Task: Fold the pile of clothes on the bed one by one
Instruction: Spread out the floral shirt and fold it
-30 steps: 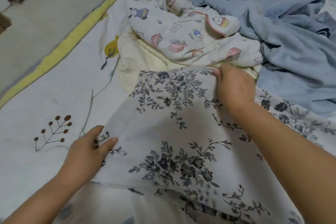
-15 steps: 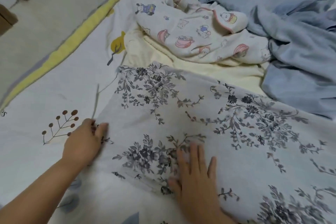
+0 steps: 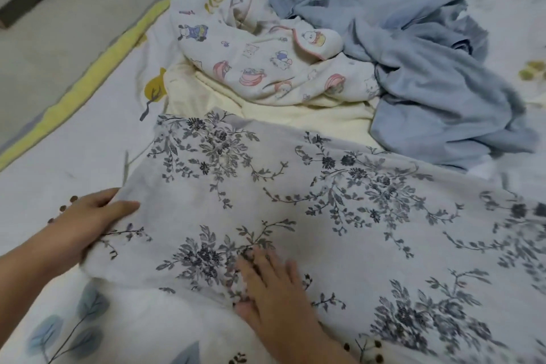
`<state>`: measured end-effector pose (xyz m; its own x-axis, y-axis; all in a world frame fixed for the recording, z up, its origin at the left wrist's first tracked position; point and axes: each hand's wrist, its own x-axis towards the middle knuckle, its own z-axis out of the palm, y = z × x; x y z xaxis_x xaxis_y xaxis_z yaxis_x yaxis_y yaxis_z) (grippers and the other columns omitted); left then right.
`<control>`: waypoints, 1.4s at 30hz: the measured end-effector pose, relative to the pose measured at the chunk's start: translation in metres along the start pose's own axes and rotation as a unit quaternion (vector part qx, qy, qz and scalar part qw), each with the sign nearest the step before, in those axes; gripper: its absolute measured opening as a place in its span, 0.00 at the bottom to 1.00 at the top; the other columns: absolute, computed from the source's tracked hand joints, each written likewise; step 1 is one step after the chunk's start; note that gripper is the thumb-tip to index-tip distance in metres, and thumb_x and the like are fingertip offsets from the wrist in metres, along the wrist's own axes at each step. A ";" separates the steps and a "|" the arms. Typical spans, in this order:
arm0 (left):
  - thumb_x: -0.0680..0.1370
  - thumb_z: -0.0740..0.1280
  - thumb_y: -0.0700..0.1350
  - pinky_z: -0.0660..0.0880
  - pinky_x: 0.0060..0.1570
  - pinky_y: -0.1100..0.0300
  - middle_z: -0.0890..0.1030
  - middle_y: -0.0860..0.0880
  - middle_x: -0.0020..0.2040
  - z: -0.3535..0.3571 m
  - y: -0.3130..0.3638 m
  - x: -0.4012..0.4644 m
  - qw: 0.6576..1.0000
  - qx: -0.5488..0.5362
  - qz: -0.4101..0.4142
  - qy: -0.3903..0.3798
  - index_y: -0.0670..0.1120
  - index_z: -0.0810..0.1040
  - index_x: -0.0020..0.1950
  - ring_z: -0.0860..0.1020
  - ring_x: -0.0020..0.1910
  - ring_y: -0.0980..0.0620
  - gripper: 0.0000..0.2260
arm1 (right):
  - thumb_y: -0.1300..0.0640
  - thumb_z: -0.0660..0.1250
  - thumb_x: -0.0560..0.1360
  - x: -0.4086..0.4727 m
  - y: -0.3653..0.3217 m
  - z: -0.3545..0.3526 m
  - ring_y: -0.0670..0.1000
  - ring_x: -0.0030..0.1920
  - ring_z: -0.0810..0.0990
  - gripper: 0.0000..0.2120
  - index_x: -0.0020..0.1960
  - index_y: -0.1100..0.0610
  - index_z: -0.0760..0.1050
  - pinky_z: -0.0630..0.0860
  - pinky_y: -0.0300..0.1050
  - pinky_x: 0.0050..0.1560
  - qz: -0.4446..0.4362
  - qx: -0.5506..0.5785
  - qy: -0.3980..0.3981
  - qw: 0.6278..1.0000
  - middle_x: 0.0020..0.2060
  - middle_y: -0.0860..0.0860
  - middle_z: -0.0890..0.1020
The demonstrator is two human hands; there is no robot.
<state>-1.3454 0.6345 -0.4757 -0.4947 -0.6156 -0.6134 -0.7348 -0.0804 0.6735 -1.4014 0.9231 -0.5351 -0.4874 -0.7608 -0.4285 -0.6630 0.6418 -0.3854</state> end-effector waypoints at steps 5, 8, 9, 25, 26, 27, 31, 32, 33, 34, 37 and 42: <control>0.55 0.78 0.56 0.79 0.31 0.61 0.85 0.49 0.45 0.009 0.059 -0.045 0.983 -0.010 0.115 -0.142 0.58 0.81 0.54 0.84 0.41 0.47 0.27 | 0.37 0.43 0.76 -0.022 0.045 -0.035 0.43 0.75 0.47 0.31 0.76 0.46 0.43 0.45 0.37 0.73 0.120 0.208 0.063 0.969 0.76 0.44 0.47; 0.57 0.76 0.58 0.80 0.43 0.50 0.84 0.52 0.51 0.046 0.096 -0.083 0.955 0.028 0.180 -0.233 0.61 0.77 0.58 0.83 0.48 0.46 0.29 | 0.46 0.52 0.80 -0.040 0.070 -0.059 0.39 0.70 0.58 0.23 0.74 0.45 0.55 0.54 0.35 0.70 0.149 0.301 0.136 0.932 0.73 0.41 0.59; 0.60 0.72 0.57 0.80 0.46 0.45 0.84 0.54 0.52 0.062 0.106 -0.094 0.945 0.052 0.207 -0.249 0.64 0.76 0.59 0.82 0.50 0.45 0.27 | 0.46 0.54 0.80 -0.045 0.077 -0.066 0.36 0.66 0.63 0.20 0.71 0.42 0.59 0.58 0.33 0.66 0.153 0.340 0.161 0.914 0.71 0.39 0.63; 0.78 0.60 0.47 0.69 0.41 0.58 0.72 0.50 0.40 0.319 0.047 -0.140 0.817 0.369 0.233 -0.377 0.44 0.72 0.47 0.71 0.39 0.51 0.06 | 0.39 0.58 0.76 -0.065 0.184 -0.085 0.54 0.48 0.83 0.22 0.60 0.54 0.75 0.80 0.53 0.48 0.285 0.632 0.107 0.713 0.49 0.51 0.84; 0.78 0.60 0.45 0.70 0.46 0.59 0.75 0.49 0.44 0.317 0.042 -0.137 0.829 0.376 0.246 -0.333 0.45 0.75 0.51 0.73 0.43 0.51 0.07 | 0.41 0.61 0.76 -0.060 0.182 -0.082 0.55 0.52 0.81 0.23 0.62 0.55 0.74 0.78 0.54 0.55 0.289 0.603 0.117 0.734 0.54 0.53 0.82; 0.78 0.60 0.45 0.70 0.49 0.63 0.77 0.51 0.49 0.312 0.040 -0.134 0.850 0.370 0.264 -0.267 0.47 0.76 0.56 0.75 0.48 0.53 0.09 | 0.42 0.64 0.75 -0.055 0.179 -0.080 0.54 0.54 0.80 0.21 0.60 0.56 0.74 0.76 0.53 0.57 0.287 0.580 0.133 0.750 0.54 0.52 0.81; 0.77 0.61 0.40 0.66 0.41 0.69 0.78 0.55 0.48 0.283 0.047 -0.120 0.906 0.284 0.310 -0.046 0.51 0.78 0.53 0.74 0.45 0.58 0.09 | 0.55 0.68 0.73 -0.038 0.164 -0.082 0.50 0.47 0.79 0.05 0.48 0.54 0.76 0.77 0.45 0.48 0.253 0.501 0.186 0.806 0.45 0.49 0.80; 0.76 0.62 0.39 0.65 0.41 0.68 0.78 0.54 0.48 0.276 0.049 -0.114 0.903 0.285 0.320 -0.013 0.49 0.78 0.52 0.72 0.45 0.58 0.09 | 0.57 0.67 0.74 -0.040 0.162 -0.084 0.50 0.46 0.78 0.06 0.50 0.56 0.75 0.76 0.42 0.47 0.244 0.472 0.208 0.822 0.44 0.49 0.79; 0.75 0.63 0.38 0.63 0.43 0.66 0.77 0.52 0.50 0.270 0.049 -0.108 0.895 0.295 0.334 0.016 0.48 0.78 0.54 0.71 0.47 0.56 0.10 | 0.59 0.65 0.75 -0.045 0.163 -0.086 0.48 0.44 0.77 0.04 0.50 0.56 0.74 0.75 0.36 0.43 0.233 0.448 0.244 0.828 0.43 0.49 0.79; 0.75 0.65 0.37 0.63 0.47 0.65 0.76 0.49 0.52 0.265 0.048 -0.102 0.884 0.307 0.350 0.041 0.46 0.78 0.56 0.71 0.49 0.53 0.11 | 0.60 0.65 0.75 -0.054 0.165 -0.090 0.44 0.39 0.76 0.03 0.48 0.54 0.73 0.72 0.30 0.37 0.223 0.437 0.285 0.824 0.40 0.47 0.78; 0.74 0.68 0.39 0.68 0.57 0.51 0.75 0.41 0.60 0.262 0.035 -0.096 0.858 0.340 0.377 0.073 0.41 0.74 0.63 0.73 0.59 0.41 0.17 | 0.62 0.64 0.74 -0.091 0.185 -0.093 0.39 0.25 0.71 0.09 0.40 0.51 0.70 0.66 0.27 0.24 0.236 0.429 0.375 0.787 0.29 0.44 0.74; 0.67 0.24 0.69 0.45 0.72 0.57 0.47 0.42 0.77 0.277 0.000 -0.099 0.812 0.496 0.304 -0.056 0.47 0.47 0.77 0.49 0.76 0.45 0.46 | 0.57 0.64 0.77 -0.119 0.221 -0.075 0.47 0.30 0.68 0.12 0.37 0.55 0.64 0.62 0.40 0.28 0.367 0.331 0.238 0.836 0.31 0.50 0.72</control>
<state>-1.4249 0.9127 -0.5298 -0.9037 -0.2257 -0.3639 -0.3241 0.9159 0.2368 -1.5325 1.1489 -0.5083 -0.9004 0.0100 -0.4350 0.2969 0.7450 -0.5974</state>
